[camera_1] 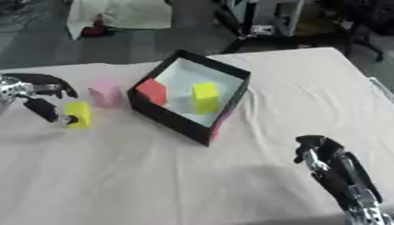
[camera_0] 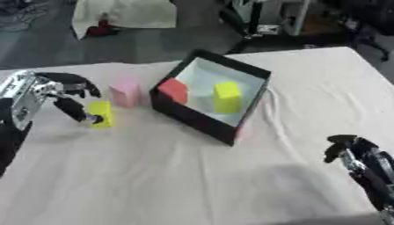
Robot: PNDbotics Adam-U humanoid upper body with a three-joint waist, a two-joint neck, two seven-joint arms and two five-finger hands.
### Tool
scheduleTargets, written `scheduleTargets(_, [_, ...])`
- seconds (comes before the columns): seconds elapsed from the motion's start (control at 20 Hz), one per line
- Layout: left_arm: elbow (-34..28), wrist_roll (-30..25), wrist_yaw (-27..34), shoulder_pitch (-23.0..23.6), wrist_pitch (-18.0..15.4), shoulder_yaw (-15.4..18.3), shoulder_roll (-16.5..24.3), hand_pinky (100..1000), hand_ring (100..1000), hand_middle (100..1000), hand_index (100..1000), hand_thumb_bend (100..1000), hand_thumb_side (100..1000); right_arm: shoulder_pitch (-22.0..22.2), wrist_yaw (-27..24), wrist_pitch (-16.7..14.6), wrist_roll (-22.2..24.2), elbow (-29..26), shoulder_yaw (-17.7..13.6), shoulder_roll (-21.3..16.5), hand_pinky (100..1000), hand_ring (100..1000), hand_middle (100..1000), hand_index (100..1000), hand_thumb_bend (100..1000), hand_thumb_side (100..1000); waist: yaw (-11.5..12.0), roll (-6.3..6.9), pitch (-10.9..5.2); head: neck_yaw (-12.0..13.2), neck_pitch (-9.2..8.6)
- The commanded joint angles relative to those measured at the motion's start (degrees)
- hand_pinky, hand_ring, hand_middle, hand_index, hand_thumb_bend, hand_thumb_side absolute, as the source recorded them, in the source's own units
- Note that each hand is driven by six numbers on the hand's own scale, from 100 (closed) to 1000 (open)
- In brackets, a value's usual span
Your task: Pick up objects on the table and place them in the box.
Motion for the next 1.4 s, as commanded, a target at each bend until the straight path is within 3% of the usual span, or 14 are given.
scheduleTargets(0.05, [-0.06, 2.02, -2.22, -1.75, 0.32, 0.69, 0.37, 829, 801, 819, 886, 383, 461, -0.43, 0.09, -0.04, 0.03, -0.50, -0.15, -0.65, 713, 493, 493, 679, 100, 547, -0.03, -0.23, -0.17, -0.15, -0.10])
scheduleTargets(0.4, [1.78, 8.47, -6.43, -1.82, 2.41, 1.12, -0.88, 833, 808, 830, 895, 418, 449, -0.44, 0.10, -0.02, 0.05, -0.47, -0.10, -0.57, 713, 493, 493, 679, 100, 557, 0.02, -0.25, -0.07, -0.08, -0.10])
scheduleTargets(0.6, [4.48, 8.95, -7.08, -1.74, 1.73, 1.63, -1.76, 828, 804, 824, 891, 379, 460, -0.49, 0.07, -0.03, 0.01, -0.49, -0.15, -0.54, 713, 493, 493, 679, 100, 552, -0.04, -0.29, -0.04, -0.11, -0.10])
scheduleTargets(0.8, [6.20, 9.29, -7.49, -1.64, 1.32, 2.16, -2.54, 815, 783, 802, 872, 332, 413, -0.54, 0.02, -0.04, 0.09, -0.48, -0.12, -0.52, 714, 493, 493, 679, 100, 552, -0.07, -0.32, -0.04, -0.10, -0.10])
scheduleTargets(1.15, [3.45, 15.10, -6.69, -2.17, 2.74, 3.19, -2.21, 702, 585, 582, 722, 158, 236, -0.52, -0.01, -0.04, 0.11, -0.46, -0.19, -0.51, 714, 493, 493, 679, 100, 550, -0.18, -0.37, -0.09, -0.17, -0.10])
scheduleTargets(1.4, [-3.17, 15.89, -3.90, -5.35, 3.96, 3.06, 0.48, 692, 558, 551, 694, 151, 203, -0.41, 0.04, -0.03, 0.05, -0.44, -0.23, -0.59, 714, 493, 493, 679, 100, 552, -0.12, -0.27, -0.21, -0.17, -0.10])
